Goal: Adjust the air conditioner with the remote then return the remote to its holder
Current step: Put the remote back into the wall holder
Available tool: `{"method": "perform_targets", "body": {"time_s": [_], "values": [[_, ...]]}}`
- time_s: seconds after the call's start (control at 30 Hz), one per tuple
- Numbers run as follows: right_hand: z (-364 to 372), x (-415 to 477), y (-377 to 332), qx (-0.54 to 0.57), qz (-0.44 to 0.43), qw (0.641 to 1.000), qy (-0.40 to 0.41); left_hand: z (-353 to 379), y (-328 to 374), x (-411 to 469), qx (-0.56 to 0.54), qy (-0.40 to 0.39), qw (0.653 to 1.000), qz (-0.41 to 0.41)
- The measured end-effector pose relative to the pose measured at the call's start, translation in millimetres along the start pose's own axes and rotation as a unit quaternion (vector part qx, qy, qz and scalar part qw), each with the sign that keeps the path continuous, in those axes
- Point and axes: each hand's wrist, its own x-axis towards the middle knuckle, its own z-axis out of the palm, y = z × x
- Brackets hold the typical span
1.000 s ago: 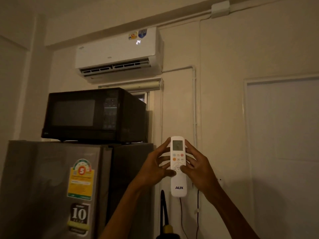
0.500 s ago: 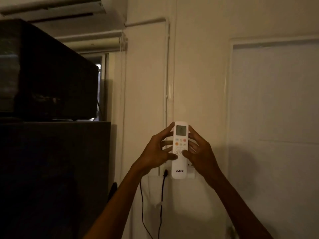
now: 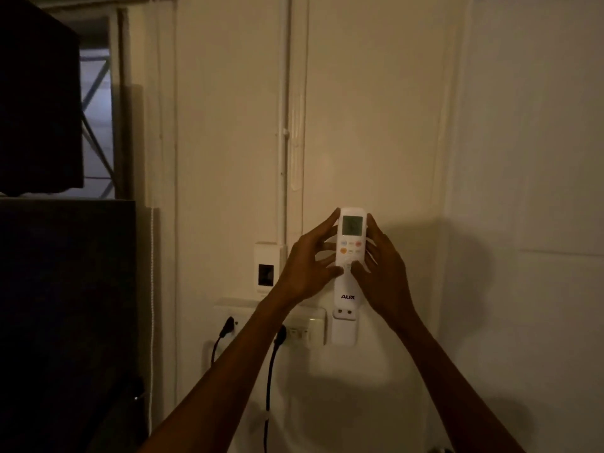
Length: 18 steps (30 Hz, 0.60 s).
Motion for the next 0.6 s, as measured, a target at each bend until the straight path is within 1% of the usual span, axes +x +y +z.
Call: {"method": "perform_targets", "body": {"time_s": [0.13,0.27,0.47,0.6], "values": [[9,9,37,-0.007,-0.006,1.000,-0.003,17,-28,14,0.021,0.030,0.999,0.011],[20,5,61,-0.035,0.007,0.999,0.002,30,-54,15,0.021,0.046,0.999,0.013],[32,-21,87,-0.053,-0.008,0.999,0.008,40,-89,1,-0.001,0.057,0.998,-0.013],[39,-34,98,-0.068,-0.002,0.998,0.016,46,-106,-8,-0.011,0.057,0.997,-0.041]]}}
